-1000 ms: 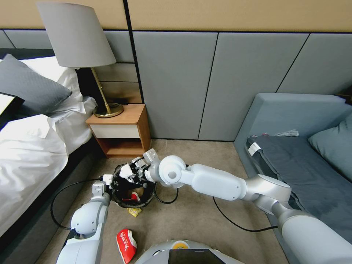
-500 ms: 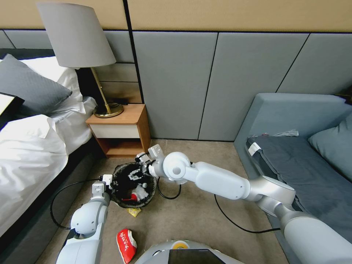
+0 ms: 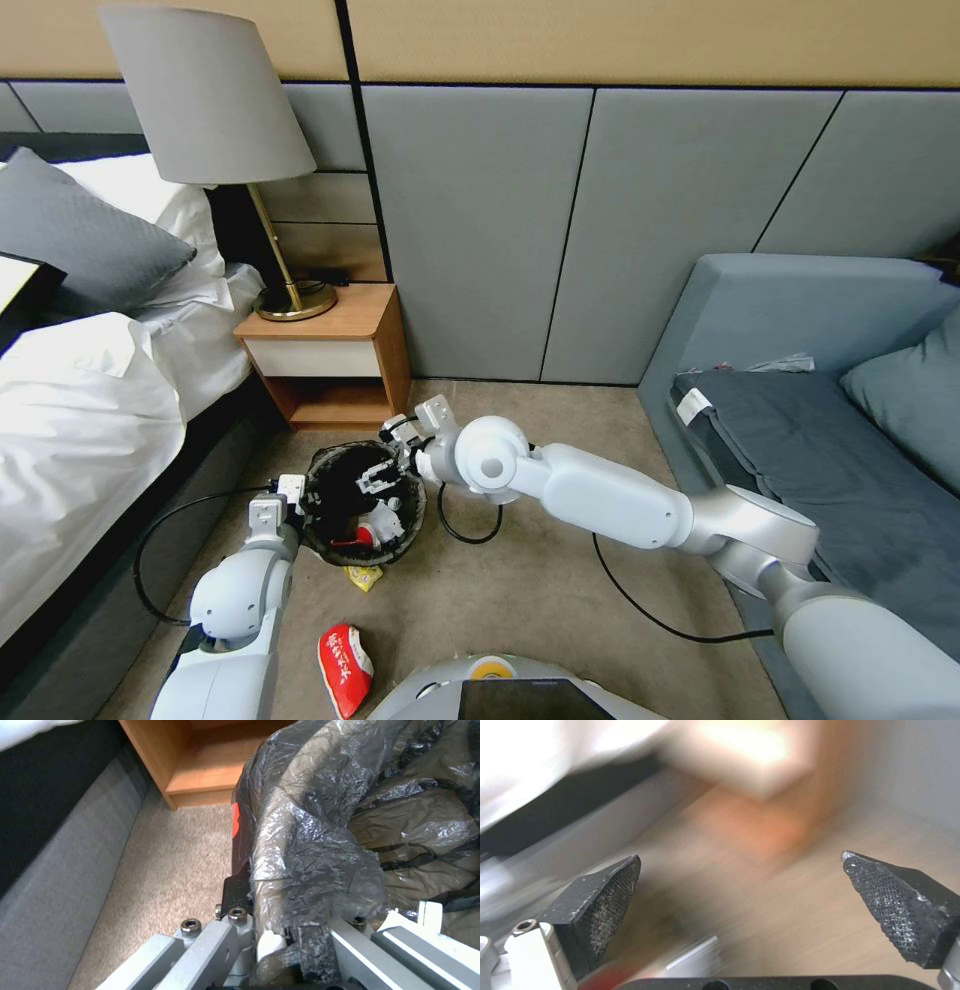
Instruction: Pick up the trash bin, then pick up the garbage from the floor and place it into the trash bin.
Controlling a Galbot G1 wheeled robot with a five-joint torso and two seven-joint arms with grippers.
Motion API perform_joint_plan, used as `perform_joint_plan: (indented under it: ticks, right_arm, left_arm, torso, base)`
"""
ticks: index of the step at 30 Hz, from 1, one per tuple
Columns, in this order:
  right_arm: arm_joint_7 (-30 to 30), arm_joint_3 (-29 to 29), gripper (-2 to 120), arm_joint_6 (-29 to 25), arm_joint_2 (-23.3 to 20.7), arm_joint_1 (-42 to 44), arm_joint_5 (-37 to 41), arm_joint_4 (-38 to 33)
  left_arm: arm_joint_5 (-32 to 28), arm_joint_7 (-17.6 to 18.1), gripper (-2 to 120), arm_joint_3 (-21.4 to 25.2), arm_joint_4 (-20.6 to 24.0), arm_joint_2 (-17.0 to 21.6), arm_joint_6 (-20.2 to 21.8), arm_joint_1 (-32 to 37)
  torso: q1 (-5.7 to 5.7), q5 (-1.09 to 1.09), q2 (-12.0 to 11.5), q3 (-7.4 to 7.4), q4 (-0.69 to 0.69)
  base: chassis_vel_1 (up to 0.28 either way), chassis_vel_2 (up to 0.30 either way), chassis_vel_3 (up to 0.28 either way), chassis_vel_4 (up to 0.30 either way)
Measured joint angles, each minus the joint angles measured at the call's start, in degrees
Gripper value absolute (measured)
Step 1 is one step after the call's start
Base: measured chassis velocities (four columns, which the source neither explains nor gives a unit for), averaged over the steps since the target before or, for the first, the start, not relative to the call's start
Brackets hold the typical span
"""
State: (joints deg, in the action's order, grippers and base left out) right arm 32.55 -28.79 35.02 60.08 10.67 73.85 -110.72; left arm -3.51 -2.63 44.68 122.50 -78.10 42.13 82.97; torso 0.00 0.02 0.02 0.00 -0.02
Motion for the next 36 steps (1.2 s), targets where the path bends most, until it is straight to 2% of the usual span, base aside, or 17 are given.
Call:
perform_joint_plan:
  ticks: [2, 4, 7, 8, 10, 11, 12, 15, 16, 19, 22, 23, 24, 25, 26, 31, 36]
  right_arm:
    - [-2.6, 4.6, 100, -4.0, -4.1, 1.4, -9.0, 0.3]
    - [-3.2, 6.0, 100, -4.9, -4.9, 2.1, -10.8, 0.2]
    - [-7.2, 18.6, 100, -11.2, -10.4, 11.0, -19.8, -1.7]
    - [-7.2, 18.6, 100, -11.2, -10.4, 11.0, -19.8, -1.7]
    - [-10.8, 29.6, 100, -14.4, -13.1, 19.6, -27.1, -2.9]
    - [-12.4, 34.4, 100, -15.6, -13.6, 23.2, -30.8, -3.1]
    - [-12.4, 34.4, 100, -15.6, -13.6, 23.2, -30.8, -3.1]
    - [-16.4, 46.8, 100, -17.8, -12.9, 34.8, -39.4, -4.2]
    - [-16.4, 46.8, 100, -17.8, -12.9, 34.8, -39.4, -4.2]
    - [-18.1, 54.7, 100, -19.3, -10.6, 44.0, -43.9, -5.3]
    - [-18.8, 57.7, 100, -21.0, -9.0, 48.6, -46.3, -5.5]
    - [-20.8, 62.7, 100, -26.5, -4.4, 58.2, -54.7, -4.3]
    - [-21.3, 63.9, 100, -28.4, -2.6, 60.5, -57.7, -3.6]
    - [-21.3, 63.9, 100, -28.4, -2.6, 60.5, -57.7, -3.6]
    - [-22.4, 65.8, 100, -32.7, 1.5, 64.5, -62.7, -2.4]
    - [-22.5, 67.7, 100, -37.3, 10.3, 70.0, -66.6, -1.1]
    - [-22.9, 66.9, 100, -35.5, 11.7, 70.1, -67.8, -0.4]
  left_arm:
    - [-0.4, 0.0, 0, 0.0, 0.5, 0.2, 0.0, 0.0]
    - [-0.5, 0.0, 0, 0.0, 0.6, 0.2, 0.0, 0.0]
    - [-1.7, 0.2, 0, 0.1, 1.6, 0.6, 0.0, 0.4]
    - [-1.7, 0.2, 0, 0.1, 1.6, 0.6, 0.0, 0.4]
    - [-2.3, 0.8, 0, 0.0, 2.5, 0.9, 0.0, 0.9]
    - [-2.4, 0.9, 0, -0.1, 2.8, 1.0, 0.0, 1.0]
    - [-2.4, 0.9, 0, -0.1, 2.8, 1.0, 0.0, 1.0]
    - [-2.7, 1.1, 0, -0.3, 3.4, 1.1, 0.0, 1.2]
    - [-2.7, 1.1, 0, -0.3, 3.4, 1.1, 0.0, 1.2]
    - [-2.9, 1.2, 0, -0.3, 3.6, 1.4, 0.0, 1.3]
    - [-3.0, 1.3, 0, -0.3, 3.6, 1.5, 0.0, 1.3]
    - [-3.6, 1.6, 0, -0.5, 3.6, 1.7, 0.0, 1.4]
    - [-3.7, 1.7, 0, -0.5, 3.5, 1.7, 0.0, 1.4]
    - [-3.7, 1.7, 0, -0.5, 3.5, 1.7, 0.0, 1.4]
    - [-3.9, 1.9, 0, -0.6, 3.5, 1.8, 0.0, 1.5]
    - [-4.2, 2.0, 0, -0.8, 4.0, 2.4, 0.0, 1.9]
    - [-6.9, 3.4, 0, -0.9, 4.1, 2.0, 0.0, 2.0]
  torso:
    - [0.00, 0.00, 0.0, 0.00, 0.00]
    - [0.00, 0.00, 0.0, 0.00, 0.01]
    - [0.00, 0.02, 0.0, 0.00, 0.00]
    - [0.00, 0.02, 0.0, 0.00, 0.00]
    - [0.00, 0.02, 0.0, 0.00, 0.00]
    - [0.00, 0.01, 0.0, -0.01, -0.01]
    - [0.00, 0.01, 0.0, -0.01, -0.01]
    - [0.00, 0.01, 0.0, 0.00, 0.00]
    - [0.00, 0.01, 0.0, 0.00, 0.00]
    - [0.00, 0.04, 0.0, -0.01, -0.03]
    - [-0.01, 0.01, 0.0, -0.01, 0.00]
    - [0.00, 0.02, 0.0, -0.01, 0.02]
    - [-0.01, 0.00, 0.0, -0.01, 0.00]
    - [-0.01, 0.00, 0.0, -0.01, 0.00]
    - [-0.01, 0.03, 0.0, -0.01, -0.02]
    - [-0.01, -0.01, 0.0, -0.01, 0.01]
    - [-0.01, -0.03, 0.0, -0.01, 0.02]
  base:
    - [0.000, 0.000, 0.000, 0.000]
    - [0.000, 0.000, 0.000, 0.000]
    - [0.000, 0.000, 0.000, 0.000]
    - [0.000, 0.000, 0.000, 0.000]
    - [0.000, 0.000, 0.000, 0.000]
    - [0.000, 0.000, 0.000, 0.000]
    - [0.000, 0.000, 0.000, 0.000]
    - [0.000, 0.000, 0.000, 0.000]
    - [0.000, 0.000, 0.000, 0.000]
    - [0.000, 0.000, 0.000, 0.000]
    - [0.000, 0.000, 0.000, 0.000]
    - [0.000, 0.000, 0.000, 0.000]
    - [0.000, 0.000, 0.000, 0.000]
    - [0.000, 0.000, 0.000, 0.000]
    - [0.000, 0.000, 0.000, 0.000]
    - [0.000, 0.000, 0.000, 0.000]
    - [0.000, 0.000, 0.000, 0.000]
